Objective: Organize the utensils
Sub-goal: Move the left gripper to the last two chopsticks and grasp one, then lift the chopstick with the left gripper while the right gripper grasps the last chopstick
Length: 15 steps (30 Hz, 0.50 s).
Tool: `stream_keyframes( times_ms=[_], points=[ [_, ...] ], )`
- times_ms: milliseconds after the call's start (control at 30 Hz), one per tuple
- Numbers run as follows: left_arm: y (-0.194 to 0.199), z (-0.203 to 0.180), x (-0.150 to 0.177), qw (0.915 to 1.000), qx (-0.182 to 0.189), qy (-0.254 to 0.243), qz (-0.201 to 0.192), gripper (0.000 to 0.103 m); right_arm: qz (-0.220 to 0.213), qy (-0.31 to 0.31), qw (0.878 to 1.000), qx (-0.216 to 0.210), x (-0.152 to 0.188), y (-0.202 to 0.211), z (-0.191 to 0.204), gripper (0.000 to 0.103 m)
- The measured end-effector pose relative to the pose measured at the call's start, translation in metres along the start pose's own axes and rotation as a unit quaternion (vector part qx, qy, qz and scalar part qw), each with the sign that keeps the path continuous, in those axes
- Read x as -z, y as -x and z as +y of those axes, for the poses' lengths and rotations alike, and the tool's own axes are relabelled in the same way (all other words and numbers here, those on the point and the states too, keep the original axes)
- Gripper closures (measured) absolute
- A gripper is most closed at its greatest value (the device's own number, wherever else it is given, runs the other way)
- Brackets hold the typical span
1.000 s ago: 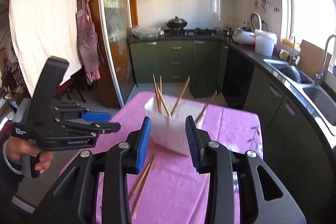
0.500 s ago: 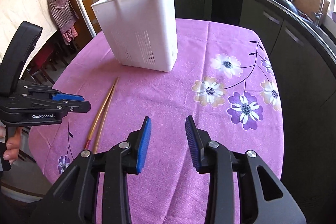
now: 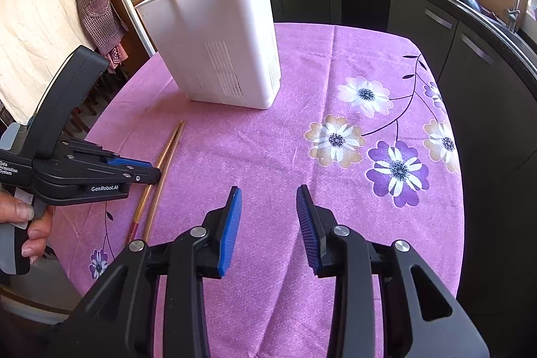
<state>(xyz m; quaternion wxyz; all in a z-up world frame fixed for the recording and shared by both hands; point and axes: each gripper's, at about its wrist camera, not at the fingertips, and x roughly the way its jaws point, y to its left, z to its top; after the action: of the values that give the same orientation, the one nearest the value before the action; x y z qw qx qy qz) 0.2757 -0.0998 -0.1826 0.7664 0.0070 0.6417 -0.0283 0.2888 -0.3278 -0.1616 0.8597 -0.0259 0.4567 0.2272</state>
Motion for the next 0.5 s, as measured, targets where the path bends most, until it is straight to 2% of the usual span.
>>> stream_keyframes(
  times_ms=[200, 367, 500],
  points=[
    [-0.003, -0.006, -0.01, 1.0, -0.009, -0.001, 0.003, 0.091, -0.001, -0.006, 1.0, -0.002, 0.002, 0.004, -0.005, 0.069],
    [-0.003, -0.006, -0.015, 1.0, -0.004, 0.001, 0.001, 0.096, -0.002, -0.007, 1.0, -0.002, 0.004, 0.005, -0.006, 0.069],
    [0.012, 0.0, -0.014, 0.9998, 0.002, 0.0, -0.021, 0.097, -0.001, -0.007, 1.0, 0.001, 0.004, 0.007, -0.006, 0.069]
  ],
)
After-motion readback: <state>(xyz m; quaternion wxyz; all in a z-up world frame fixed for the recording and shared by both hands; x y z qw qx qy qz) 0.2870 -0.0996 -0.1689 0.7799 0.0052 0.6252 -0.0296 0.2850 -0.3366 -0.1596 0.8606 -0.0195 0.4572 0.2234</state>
